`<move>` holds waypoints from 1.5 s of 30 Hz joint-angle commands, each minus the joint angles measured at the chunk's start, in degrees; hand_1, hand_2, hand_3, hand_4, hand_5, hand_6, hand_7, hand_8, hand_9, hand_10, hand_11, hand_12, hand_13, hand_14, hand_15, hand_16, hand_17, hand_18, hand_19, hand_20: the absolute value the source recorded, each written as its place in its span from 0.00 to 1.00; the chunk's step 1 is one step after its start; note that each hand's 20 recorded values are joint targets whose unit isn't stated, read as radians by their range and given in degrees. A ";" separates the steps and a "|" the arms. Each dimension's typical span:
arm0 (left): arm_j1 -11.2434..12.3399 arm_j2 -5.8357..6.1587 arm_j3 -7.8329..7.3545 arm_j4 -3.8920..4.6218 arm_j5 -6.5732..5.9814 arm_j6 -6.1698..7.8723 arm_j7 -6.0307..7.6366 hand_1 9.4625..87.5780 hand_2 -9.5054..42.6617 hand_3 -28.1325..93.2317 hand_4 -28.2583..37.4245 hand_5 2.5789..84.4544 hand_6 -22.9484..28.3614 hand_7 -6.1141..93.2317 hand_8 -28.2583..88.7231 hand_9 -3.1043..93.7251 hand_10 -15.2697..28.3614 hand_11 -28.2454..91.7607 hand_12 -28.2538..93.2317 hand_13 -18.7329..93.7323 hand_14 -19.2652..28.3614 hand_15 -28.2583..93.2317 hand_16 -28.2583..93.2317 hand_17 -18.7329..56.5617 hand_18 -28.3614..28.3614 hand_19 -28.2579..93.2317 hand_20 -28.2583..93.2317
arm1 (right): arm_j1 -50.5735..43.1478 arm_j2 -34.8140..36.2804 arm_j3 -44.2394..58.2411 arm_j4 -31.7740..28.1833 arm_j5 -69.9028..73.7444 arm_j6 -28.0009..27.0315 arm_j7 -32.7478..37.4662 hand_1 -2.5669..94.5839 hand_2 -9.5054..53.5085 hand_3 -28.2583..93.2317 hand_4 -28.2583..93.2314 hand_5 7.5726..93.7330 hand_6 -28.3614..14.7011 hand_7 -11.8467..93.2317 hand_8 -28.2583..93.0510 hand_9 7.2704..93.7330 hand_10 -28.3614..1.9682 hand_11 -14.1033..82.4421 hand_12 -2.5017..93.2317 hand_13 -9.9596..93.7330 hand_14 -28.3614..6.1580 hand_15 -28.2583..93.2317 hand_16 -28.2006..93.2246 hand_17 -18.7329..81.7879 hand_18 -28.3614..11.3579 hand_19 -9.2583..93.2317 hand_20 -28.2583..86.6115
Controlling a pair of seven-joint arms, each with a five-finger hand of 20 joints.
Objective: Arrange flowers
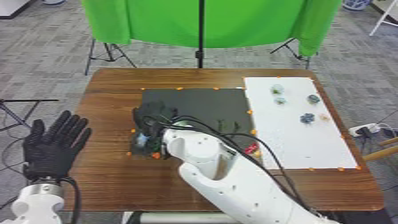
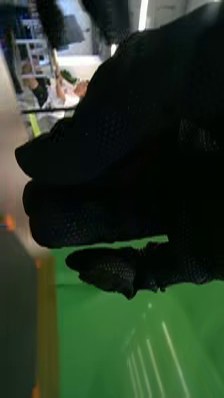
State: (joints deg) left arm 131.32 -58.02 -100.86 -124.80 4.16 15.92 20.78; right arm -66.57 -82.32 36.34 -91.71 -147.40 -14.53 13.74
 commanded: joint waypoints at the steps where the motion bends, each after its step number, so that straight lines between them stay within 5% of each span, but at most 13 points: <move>1: 0.55 -0.40 0.04 0.13 0.01 0.39 -0.54 0.24 0.43 0.79 0.00 0.58 0.63 0.15 0.17 0.49 0.68 0.38 0.32 0.50 0.70 0.46 0.20 0.19 0.75 0.52 0.35 | -2.21 -0.32 1.12 1.01 -1.49 -0.68 2.02 0.70 0.00 0.76 0.00 0.69 0.65 0.27 0.19 0.72 0.55 0.27 0.32 0.70 0.60 0.67 0.57 0.48 0.21 0.88 0.63; 7: 1.46 -1.62 -0.38 0.23 0.10 0.06 -0.67 0.24 0.43 0.79 0.00 0.58 0.63 0.15 0.17 0.49 0.68 0.38 0.32 0.50 0.70 0.46 0.20 0.19 0.75 0.52 0.35 | -2.89 2.23 4.27 -5.04 4.47 3.75 4.94 0.69 0.00 0.76 0.00 0.62 0.64 0.24 0.13 0.63 0.51 0.32 0.21 0.69 0.58 0.68 0.56 0.48 0.19 0.88 0.63; 16: 2.23 -2.85 -0.57 -0.13 0.28 -0.50 -0.74 0.24 0.43 0.79 0.00 0.58 0.63 0.15 0.17 0.49 0.68 0.38 0.32 0.50 0.70 0.46 0.20 0.19 0.75 0.52 0.35 | -8.77 14.64 20.97 -17.11 15.26 0.66 14.84 0.56 0.00 0.84 0.00 0.56 0.59 0.22 0.14 0.55 0.42 0.28 0.19 0.65 0.46 0.72 0.47 0.46 0.15 0.88 0.60; 21: 3.55 -3.08 -1.63 -0.68 0.13 -0.18 0.14 0.24 0.43 0.79 0.00 0.58 0.63 0.15 0.17 0.49 0.68 0.38 0.32 0.50 0.70 0.46 0.20 0.19 0.75 0.52 0.35 | -15.35 23.79 32.96 -17.65 16.00 1.97 18.99 0.53 0.00 0.85 0.00 0.56 0.57 0.21 0.14 0.55 0.39 0.28 0.18 0.64 0.43 0.74 0.41 0.45 0.14 0.88 0.59; 25: 3.87 -3.13 -2.08 -0.79 -0.01 -0.12 0.36 0.24 0.43 0.79 0.00 0.58 0.63 0.15 0.17 0.49 0.68 0.38 0.32 0.50 0.70 0.46 0.20 0.19 0.75 0.52 0.35 | -23.58 28.01 43.21 -17.23 12.18 4.22 14.65 0.52 0.00 0.85 0.00 0.54 0.57 0.21 0.15 0.52 0.42 0.26 0.18 0.61 0.42 0.70 0.39 0.43 0.15 0.86 0.58; 29: 4.59 -3.32 -2.35 -1.06 -0.06 -0.10 0.51 0.24 0.43 0.79 0.00 0.58 0.63 0.15 0.17 0.49 0.68 0.38 0.32 0.50 0.70 0.46 0.20 0.19 0.75 0.52 0.35 | -27.33 29.36 48.14 -16.69 12.14 1.30 15.61 0.51 0.00 0.85 0.00 0.53 0.59 0.21 0.14 0.49 0.47 0.24 0.18 0.57 0.43 0.64 0.38 0.41 0.16 0.84 0.58; 36: 3.92 -3.08 -1.84 -0.90 -0.06 -0.04 0.31 0.24 0.43 0.79 0.00 0.58 0.63 0.15 0.17 0.49 0.68 0.38 0.32 0.50 0.70 0.47 0.20 0.19 0.75 0.52 0.35 | -29.13 29.30 50.36 -14.73 13.82 -2.78 18.57 0.50 0.00 0.85 0.00 0.52 0.60 0.21 0.14 0.49 0.47 0.24 0.18 0.57 0.44 0.61 0.39 0.40 0.16 0.82 0.59; 45: 3.46 -2.92 -1.49 -0.81 -0.42 0.96 0.16 0.24 0.43 0.79 0.00 0.58 0.63 0.16 0.17 0.49 0.68 0.38 0.33 0.51 0.70 0.47 0.20 0.19 0.75 0.52 0.35 | -26.27 28.10 46.72 -11.41 11.70 -1.17 17.40 0.54 0.00 0.81 0.00 0.48 0.62 0.22 0.14 0.47 0.53 0.23 0.18 0.59 0.47 0.63 0.39 0.41 0.17 0.83 0.60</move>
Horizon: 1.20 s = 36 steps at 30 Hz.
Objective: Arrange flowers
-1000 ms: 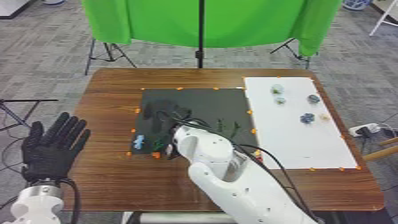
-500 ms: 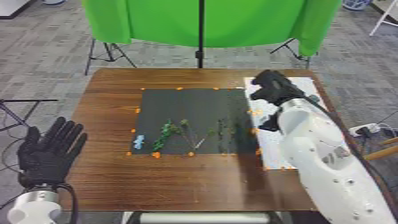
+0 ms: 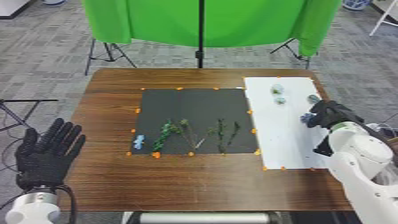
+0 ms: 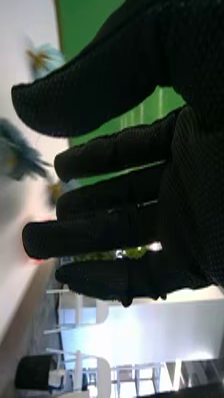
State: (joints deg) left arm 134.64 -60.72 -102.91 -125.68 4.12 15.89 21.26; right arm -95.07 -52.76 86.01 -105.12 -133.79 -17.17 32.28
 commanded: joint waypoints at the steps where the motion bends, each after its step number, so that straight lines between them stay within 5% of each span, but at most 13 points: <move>1: 0.04 -0.18 0.67 0.12 -0.36 0.79 -0.43 0.24 0.43 0.79 0.00 0.58 0.63 0.16 0.17 0.49 0.68 0.38 0.32 0.51 0.70 0.47 0.20 0.19 0.75 0.52 0.35 | 2.50 -1.50 -3.37 2.41 -1.94 1.36 -1.04 0.54 0.00 0.81 0.00 0.48 0.62 0.22 0.14 0.47 0.54 0.23 0.18 0.60 0.47 0.63 0.39 0.41 0.17 0.83 0.60; 5: -0.17 -0.22 1.00 0.24 -0.27 0.38 -0.68 0.24 0.43 0.79 0.00 0.58 0.63 0.16 0.17 0.49 0.68 0.38 0.32 0.51 0.70 0.47 0.20 0.20 0.75 0.52 0.35 | 3.00 -1.91 -4.37 3.76 -1.79 0.39 0.10 0.58 0.00 0.80 0.00 0.53 0.64 0.23 0.14 0.55 0.55 0.26 0.18 0.63 0.50 0.66 0.40 0.42 0.18 0.84 0.60; 8: -0.04 -0.23 0.96 0.21 -0.37 0.54 -0.50 0.24 0.43 0.79 0.00 0.58 0.63 0.16 0.17 0.49 0.68 0.38 0.32 0.51 0.70 0.47 0.20 0.20 0.75 0.52 0.35 | 2.71 -1.93 -4.81 4.29 -1.99 1.93 0.20 0.65 0.00 0.74 0.00 0.61 0.67 0.24 0.13 0.65 0.56 0.30 0.20 0.68 0.56 0.63 0.51 0.44 0.20 0.84 0.61; 13: 0.37 -0.33 0.72 0.02 -0.29 0.38 -0.32 0.24 0.43 0.79 0.00 0.58 0.63 0.16 0.17 0.49 0.68 0.38 0.32 0.51 0.70 0.47 0.20 0.19 0.75 0.52 0.35 | 1.41 -1.52 -4.66 3.02 -2.07 6.30 0.13 0.70 0.00 0.71 0.00 0.75 0.69 0.27 0.21 0.84 0.60 0.21 0.37 0.73 0.58 0.62 0.57 0.46 0.22 0.84 0.62; 28: 0.65 -0.16 0.40 -0.18 -0.32 0.25 -0.27 0.23 0.43 0.79 0.00 0.58 0.63 0.16 0.17 0.49 0.68 0.38 0.32 0.51 0.70 0.47 0.20 0.19 0.75 0.52 0.35 | 11.48 -5.19 -17.16 -7.58 -0.48 10.67 -8.06 0.69 0.00 0.74 0.00 0.80 0.69 0.26 0.23 0.88 0.60 0.20 0.39 0.75 0.58 0.61 0.57 0.47 0.22 0.84 0.63; 36: -0.88 0.43 1.70 0.34 -0.29 -0.10 -0.65 0.23 0.43 0.79 0.00 0.58 0.63 0.16 0.17 0.49 0.68 0.38 0.32 0.51 0.70 0.47 0.20 0.19 0.75 0.52 0.35 | 24.32 -19.34 -31.68 3.86 -3.41 8.34 -15.75 0.68 0.00 0.74 0.00 0.80 0.68 0.25 0.24 0.87 0.60 0.20 0.38 0.75 0.58 0.61 0.57 0.47 0.21 0.84 0.63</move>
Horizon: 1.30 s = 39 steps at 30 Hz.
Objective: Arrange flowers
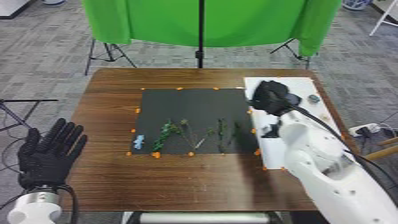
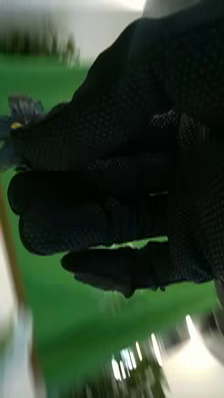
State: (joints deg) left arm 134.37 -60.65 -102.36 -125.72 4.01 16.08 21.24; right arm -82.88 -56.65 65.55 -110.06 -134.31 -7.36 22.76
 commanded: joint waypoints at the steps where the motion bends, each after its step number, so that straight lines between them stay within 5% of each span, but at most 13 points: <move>1: -0.85 0.47 1.29 0.37 -0.19 -0.10 -0.58 0.23 0.43 0.79 0.00 0.58 0.63 0.16 0.17 0.49 0.68 0.38 0.32 0.51 0.70 0.47 0.20 0.19 0.75 0.52 0.35 | 13.03 -16.99 -12.20 10.68 -3.42 -1.51 -6.77 0.68 0.00 0.74 0.00 0.80 0.69 0.25 0.24 0.87 0.60 0.20 0.38 0.75 0.58 0.61 0.57 0.47 0.21 0.84 0.63; 16: -3.00 1.86 2.55 1.14 0.10 -0.43 -1.08 0.23 0.43 0.79 0.00 0.58 0.63 0.16 0.17 0.49 0.68 0.38 0.32 0.50 0.70 0.47 0.20 0.20 0.75 0.52 0.35 | 14.83 -26.30 -18.54 26.65 -14.06 -3.92 -7.69 0.68 0.00 0.74 0.00 0.78 0.69 0.25 0.23 0.86 0.61 0.20 0.38 0.74 0.59 0.61 0.57 0.47 0.22 0.84 0.62; 26: -2.20 1.97 2.18 1.11 -1.92 -0.79 -0.53 0.23 0.43 0.79 0.00 0.58 0.63 0.16 0.17 0.49 0.68 0.38 0.32 0.51 0.70 0.47 0.20 0.20 0.75 0.52 0.35 | 14.28 -26.95 -18.60 26.88 -14.22 -1.74 -6.61 0.68 0.00 0.75 0.00 0.77 0.69 0.25 0.23 0.85 0.61 0.19 0.37 0.74 0.61 0.60 0.57 0.47 0.23 0.84 0.62; 39: -2.05 1.56 1.85 1.23 -1.77 -0.62 -0.56 0.23 0.43 0.79 0.00 0.58 0.63 0.16 0.17 0.49 0.68 0.38 0.32 0.51 0.70 0.47 0.20 0.19 0.75 0.52 0.35 | 14.61 -23.74 -20.94 20.22 -7.36 -5.50 -3.40 0.62 0.00 0.78 0.00 0.60 0.66 0.24 0.13 0.67 0.53 0.30 0.19 0.70 0.58 0.63 0.54 0.45 0.20 0.84 0.61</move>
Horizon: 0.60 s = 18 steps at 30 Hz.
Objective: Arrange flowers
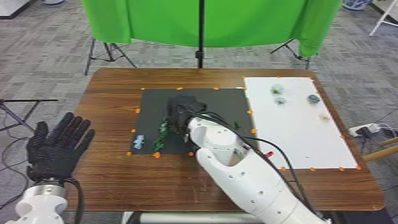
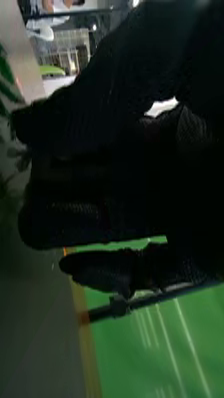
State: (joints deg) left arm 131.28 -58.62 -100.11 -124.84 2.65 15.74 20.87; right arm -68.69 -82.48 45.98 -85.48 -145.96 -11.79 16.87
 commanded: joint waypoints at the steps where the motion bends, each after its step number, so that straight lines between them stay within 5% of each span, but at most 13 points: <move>1: 1.09 -0.65 -0.47 0.30 -0.31 -0.13 -0.26 0.23 0.43 0.79 0.00 0.58 0.63 0.16 0.17 0.49 0.68 0.38 0.32 0.51 0.70 0.47 0.20 0.19 0.75 0.52 0.35 | 0.31 2.31 -1.30 -5.01 5.34 -1.19 3.02 0.62 0.00 0.78 0.00 0.59 0.66 0.24 0.13 0.66 0.52 0.30 0.19 0.70 0.57 0.63 0.54 0.45 0.20 0.84 0.61; 12: 0.86 -1.78 -0.29 0.48 -0.47 0.67 -0.69 0.24 0.43 0.79 0.00 0.59 0.63 0.16 0.17 0.50 0.68 0.39 0.32 0.51 0.70 0.47 0.20 0.19 0.75 0.52 0.35 | -4.36 6.43 7.47 -16.85 12.82 -1.31 5.88 0.55 0.00 0.83 0.00 0.49 0.61 0.21 0.14 0.57 0.47 0.30 0.19 0.66 0.51 0.70 0.46 0.44 0.18 0.84 0.59; 13: -0.34 -2.00 0.03 1.08 -0.30 0.86 -1.34 0.24 0.43 0.79 0.00 0.59 0.63 0.16 0.17 0.50 0.68 0.39 0.32 0.51 0.70 0.47 0.20 0.19 0.75 0.52 0.35 | -4.77 7.13 9.43 -17.55 13.62 -0.87 6.28 0.54 0.00 0.84 0.00 0.48 0.61 0.21 0.14 0.56 0.46 0.29 0.19 0.66 0.50 0.70 0.45 0.44 0.18 0.84 0.58; 18: 0.54 -1.93 0.05 0.48 -0.09 0.23 -0.62 0.24 0.43 0.79 0.00 0.59 0.63 0.16 0.17 0.50 0.68 0.39 0.32 0.51 0.70 0.47 0.20 0.19 0.75 0.52 0.35 | -10.44 16.70 19.41 -23.69 13.97 2.02 11.06 0.52 0.00 0.84 0.00 0.48 0.60 0.21 0.15 0.54 0.43 0.28 0.18 0.64 0.46 0.71 0.41 0.43 0.18 0.84 0.57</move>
State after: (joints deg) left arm 131.30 -59.89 -100.39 -124.54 2.60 15.93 20.53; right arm -74.09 -77.59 54.41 -103.35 -131.27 -13.46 22.48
